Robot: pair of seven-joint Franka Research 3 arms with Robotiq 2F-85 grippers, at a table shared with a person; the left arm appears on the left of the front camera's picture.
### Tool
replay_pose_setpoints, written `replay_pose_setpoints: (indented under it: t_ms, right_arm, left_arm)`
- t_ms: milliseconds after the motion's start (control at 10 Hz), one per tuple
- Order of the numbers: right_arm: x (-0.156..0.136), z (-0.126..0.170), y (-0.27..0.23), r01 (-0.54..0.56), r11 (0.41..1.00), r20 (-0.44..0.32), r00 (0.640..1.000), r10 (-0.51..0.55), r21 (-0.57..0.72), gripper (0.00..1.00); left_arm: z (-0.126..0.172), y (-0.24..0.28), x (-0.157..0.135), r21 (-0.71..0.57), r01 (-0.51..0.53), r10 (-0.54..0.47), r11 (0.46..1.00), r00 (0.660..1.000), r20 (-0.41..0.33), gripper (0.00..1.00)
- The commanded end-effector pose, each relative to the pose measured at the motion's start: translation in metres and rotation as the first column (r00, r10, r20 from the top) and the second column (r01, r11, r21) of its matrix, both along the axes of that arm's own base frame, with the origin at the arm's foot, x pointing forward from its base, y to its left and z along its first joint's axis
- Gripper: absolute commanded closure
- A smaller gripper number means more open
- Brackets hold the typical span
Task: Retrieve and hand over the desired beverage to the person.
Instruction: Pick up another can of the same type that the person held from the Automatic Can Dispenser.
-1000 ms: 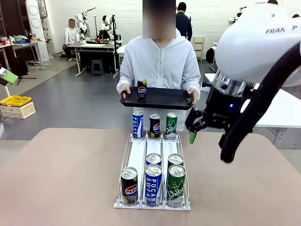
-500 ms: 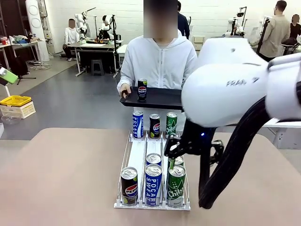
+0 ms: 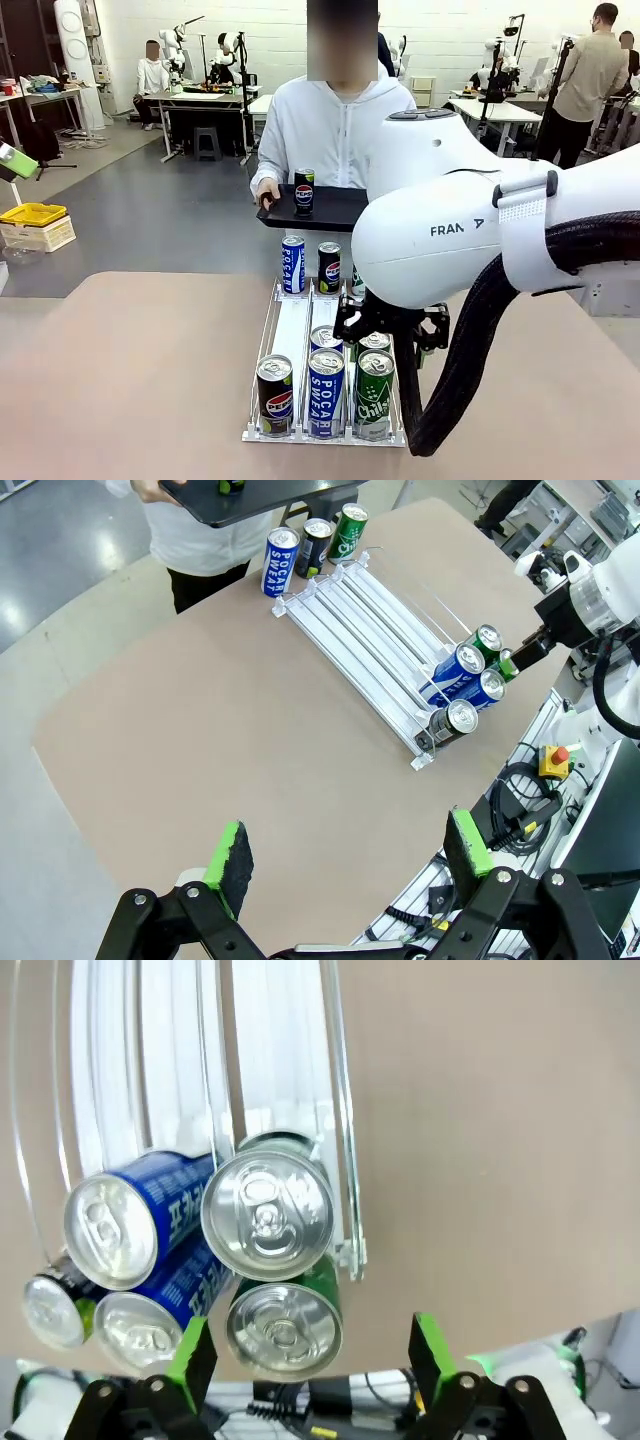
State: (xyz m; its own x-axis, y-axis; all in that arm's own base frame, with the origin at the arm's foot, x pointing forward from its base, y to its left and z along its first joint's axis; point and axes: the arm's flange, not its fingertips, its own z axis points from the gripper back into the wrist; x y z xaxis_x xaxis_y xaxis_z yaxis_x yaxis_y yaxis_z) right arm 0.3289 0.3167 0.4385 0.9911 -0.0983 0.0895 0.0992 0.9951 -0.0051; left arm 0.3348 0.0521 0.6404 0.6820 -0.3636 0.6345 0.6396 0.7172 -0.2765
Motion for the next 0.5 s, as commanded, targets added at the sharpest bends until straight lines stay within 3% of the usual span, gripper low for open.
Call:
replay_pose_setpoints:
  t_ms: [0, 400]
  right_arm:
    - [0.0083, 0.0029, 0.0020, -0.031, 0.999, 0.027, 0.999, 0.031, -0.012, 0.00]
    - [0.0095, -0.0007, -0.0053, -0.127, 0.992, -0.022, 0.992, 0.127, 0.014, 0.00]
  left_arm:
    - [0.0003, 0.0005, 0.0014, -0.010, 0.008, -0.008, 1.000, 1.000, 0.012, 0.00]
    - [0.0003, 0.0005, 0.0014, -0.010, 0.008, -0.008, 1.000, 1.000, 0.012, 0.00]
